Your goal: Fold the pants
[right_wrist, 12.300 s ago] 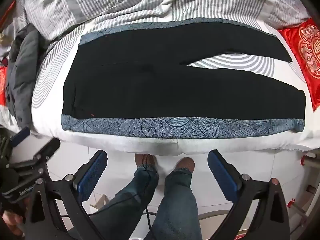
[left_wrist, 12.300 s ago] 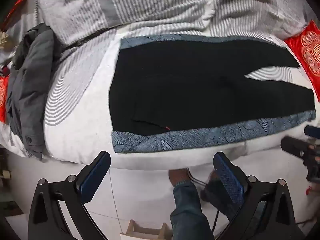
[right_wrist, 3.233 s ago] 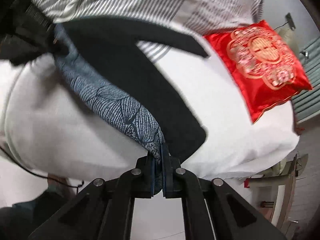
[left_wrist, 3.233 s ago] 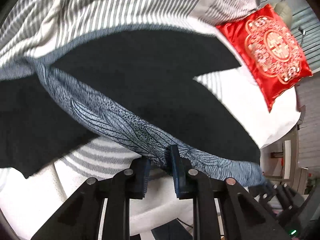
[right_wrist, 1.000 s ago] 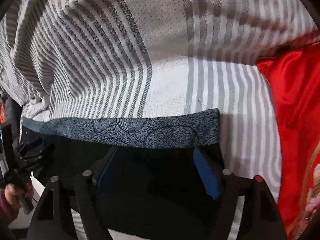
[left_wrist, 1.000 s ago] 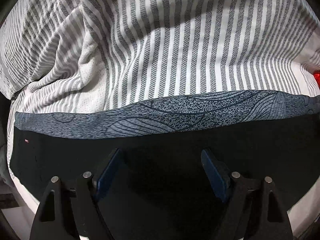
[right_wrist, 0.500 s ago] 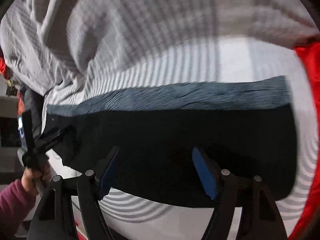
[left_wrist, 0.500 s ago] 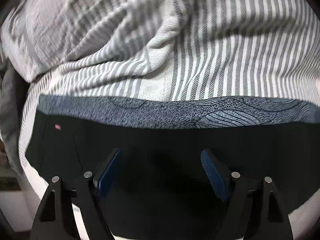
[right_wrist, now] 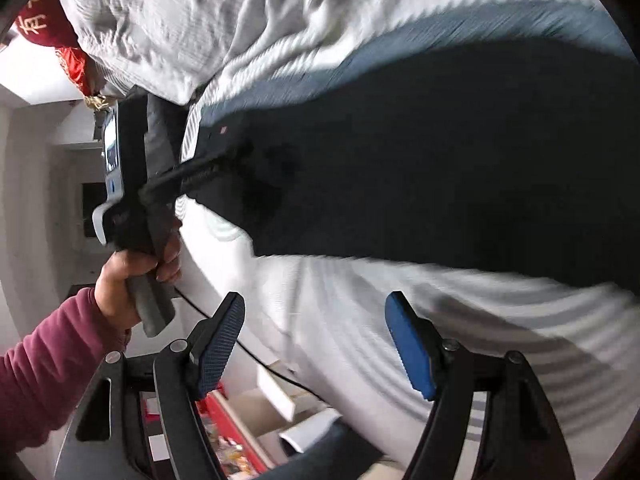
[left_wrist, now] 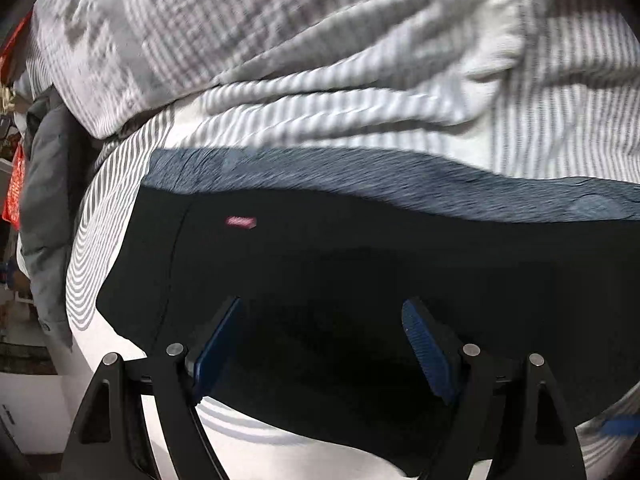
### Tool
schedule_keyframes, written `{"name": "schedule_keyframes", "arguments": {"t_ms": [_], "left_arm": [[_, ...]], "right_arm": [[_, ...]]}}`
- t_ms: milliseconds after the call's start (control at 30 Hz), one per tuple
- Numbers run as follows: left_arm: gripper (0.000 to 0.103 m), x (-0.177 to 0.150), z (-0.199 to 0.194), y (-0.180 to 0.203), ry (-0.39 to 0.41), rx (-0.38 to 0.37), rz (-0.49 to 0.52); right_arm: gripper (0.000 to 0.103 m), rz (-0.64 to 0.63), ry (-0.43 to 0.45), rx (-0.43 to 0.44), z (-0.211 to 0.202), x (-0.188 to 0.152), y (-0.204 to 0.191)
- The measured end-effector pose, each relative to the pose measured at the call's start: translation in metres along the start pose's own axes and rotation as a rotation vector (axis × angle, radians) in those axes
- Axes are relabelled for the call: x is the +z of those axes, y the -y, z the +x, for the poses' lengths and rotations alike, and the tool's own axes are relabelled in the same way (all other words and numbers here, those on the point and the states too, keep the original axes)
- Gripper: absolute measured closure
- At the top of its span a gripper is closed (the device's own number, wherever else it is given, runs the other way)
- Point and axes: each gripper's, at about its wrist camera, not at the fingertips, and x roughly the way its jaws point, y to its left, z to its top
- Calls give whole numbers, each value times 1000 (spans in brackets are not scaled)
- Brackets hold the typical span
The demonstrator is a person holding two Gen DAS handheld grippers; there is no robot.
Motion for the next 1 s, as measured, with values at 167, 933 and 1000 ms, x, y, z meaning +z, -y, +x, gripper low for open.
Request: {"name": "schedule_keyframes", "arguments": {"t_ms": [167,933,1000], "left_arm": [[21,-7,16,-23,28,-60,16],[14,-14,20,-22,114,-105,99],[14,-12,9,-23,124,-118,96]], "right_arm": [[27,4,8,-13,62,-2,-27],[96,7,-3,-140,89,-12,-46],[80,-43,33,-170,67,-6,-56]]}}
